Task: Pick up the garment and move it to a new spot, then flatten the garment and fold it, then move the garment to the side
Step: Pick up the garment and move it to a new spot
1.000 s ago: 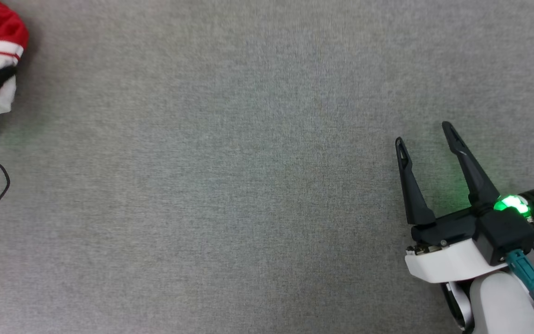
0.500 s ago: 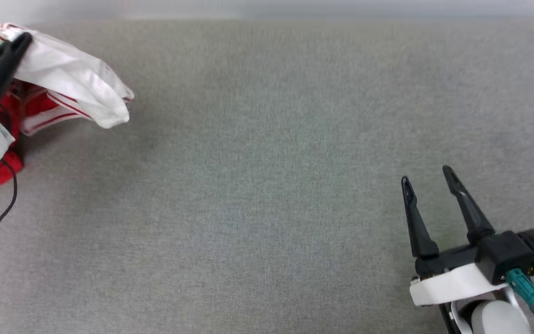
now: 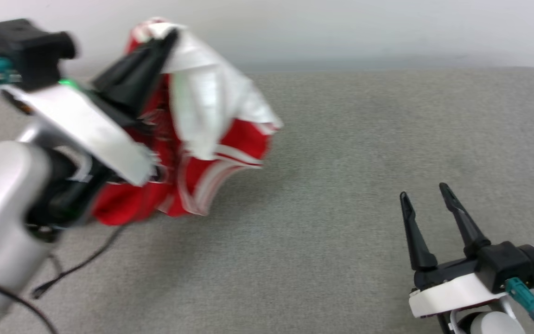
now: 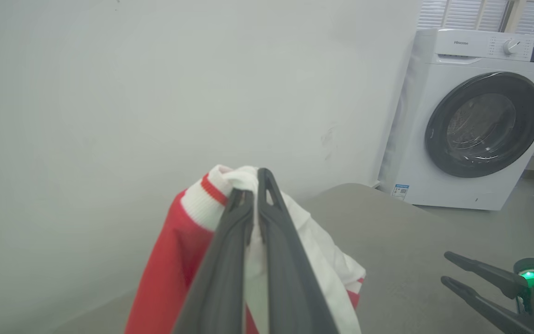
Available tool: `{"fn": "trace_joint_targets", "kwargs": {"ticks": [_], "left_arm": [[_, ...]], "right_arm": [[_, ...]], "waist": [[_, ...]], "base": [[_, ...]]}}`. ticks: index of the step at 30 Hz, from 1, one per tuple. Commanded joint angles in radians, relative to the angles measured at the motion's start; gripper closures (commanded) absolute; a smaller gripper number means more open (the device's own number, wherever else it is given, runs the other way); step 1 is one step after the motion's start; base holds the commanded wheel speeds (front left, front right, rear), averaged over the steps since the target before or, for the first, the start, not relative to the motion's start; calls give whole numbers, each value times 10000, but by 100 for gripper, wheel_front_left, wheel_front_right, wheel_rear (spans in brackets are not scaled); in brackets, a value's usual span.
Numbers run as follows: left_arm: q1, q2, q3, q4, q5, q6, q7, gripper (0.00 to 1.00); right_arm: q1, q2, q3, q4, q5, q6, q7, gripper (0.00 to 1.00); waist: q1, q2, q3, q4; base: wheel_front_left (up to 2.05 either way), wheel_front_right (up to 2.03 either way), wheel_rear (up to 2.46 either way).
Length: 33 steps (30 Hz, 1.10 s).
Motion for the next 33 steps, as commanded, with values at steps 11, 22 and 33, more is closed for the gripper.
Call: {"fn": "trace_joint_targets", "kwargs": {"ticks": [11, 22, 33], "left_arm": [[-597, -3485, -1540, 903, 1360, 897, -797, 100], [564, -5832, -4155, 3448, 2052, 126, -933, 0], [415, -5748, -3604, 4539, 2416, -328, -2346, 0]], "right_arm": [[-419, 1, -1213, -227, 429, -7, -21, 0], [-712, 1, -2189, -304, 549, -7, -21, 0], [-463, 1, -2001, -188, 201, -5, -21, 0]], "waist": [[2, 0, 207, -1304], [2, 0, 698, -1884], [2, 0, 268, -1131]], "base": [[0, 0, 0], [0, 0, 0], [0, 0, 0]]}}
